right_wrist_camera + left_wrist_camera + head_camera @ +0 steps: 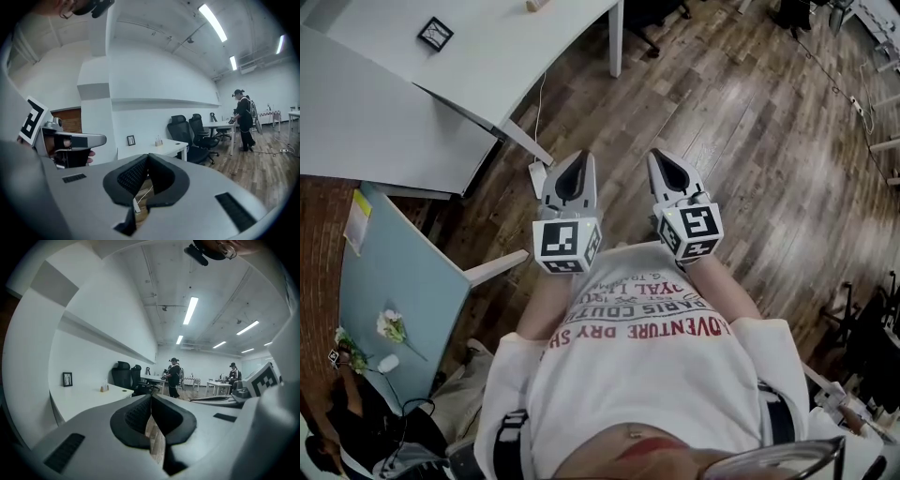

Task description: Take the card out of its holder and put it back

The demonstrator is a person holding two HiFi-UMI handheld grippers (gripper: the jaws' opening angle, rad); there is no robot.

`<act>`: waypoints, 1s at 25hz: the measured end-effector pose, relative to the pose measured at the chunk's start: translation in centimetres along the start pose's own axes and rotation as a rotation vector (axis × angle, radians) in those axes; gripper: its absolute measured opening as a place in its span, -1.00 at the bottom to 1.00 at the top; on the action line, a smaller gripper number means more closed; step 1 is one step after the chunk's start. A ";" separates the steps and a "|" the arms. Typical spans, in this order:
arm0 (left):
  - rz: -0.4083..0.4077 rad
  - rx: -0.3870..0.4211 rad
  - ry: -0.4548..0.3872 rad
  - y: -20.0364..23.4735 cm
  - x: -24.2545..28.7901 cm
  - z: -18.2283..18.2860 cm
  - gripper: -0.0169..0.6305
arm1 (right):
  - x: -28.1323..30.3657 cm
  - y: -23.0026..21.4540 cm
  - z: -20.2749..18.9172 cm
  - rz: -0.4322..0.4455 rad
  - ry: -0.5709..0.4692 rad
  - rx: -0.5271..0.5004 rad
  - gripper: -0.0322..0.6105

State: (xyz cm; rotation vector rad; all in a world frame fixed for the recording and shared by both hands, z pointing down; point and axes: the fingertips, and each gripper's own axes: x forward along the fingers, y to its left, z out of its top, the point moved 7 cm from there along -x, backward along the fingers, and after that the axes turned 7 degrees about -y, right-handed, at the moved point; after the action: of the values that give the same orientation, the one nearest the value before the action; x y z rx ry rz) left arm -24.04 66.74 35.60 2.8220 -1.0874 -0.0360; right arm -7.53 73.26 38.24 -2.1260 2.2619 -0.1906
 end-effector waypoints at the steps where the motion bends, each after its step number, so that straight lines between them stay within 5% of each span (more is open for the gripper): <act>1: 0.001 -0.008 0.002 0.1 0.3 0.0 -0.87 | 0.3 -0.1 0.0 0.000 0.003 0.005 -0.82; 15: 0.121 0.004 0.034 1.7 9.1 -0.6 -0.87 | 9.2 -8.2 0.6 0.098 0.036 0.071 -0.82; 25: 0.201 -0.007 0.009 1.4 21.1 -0.1 -0.87 | 18.2 -17.3 3.1 0.213 0.038 0.054 -0.82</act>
State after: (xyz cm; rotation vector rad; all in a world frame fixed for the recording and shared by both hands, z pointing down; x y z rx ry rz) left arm -9.32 51.52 36.29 2.6892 -1.3592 -0.0084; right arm 8.78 53.90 38.14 -1.8545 2.4524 -0.2842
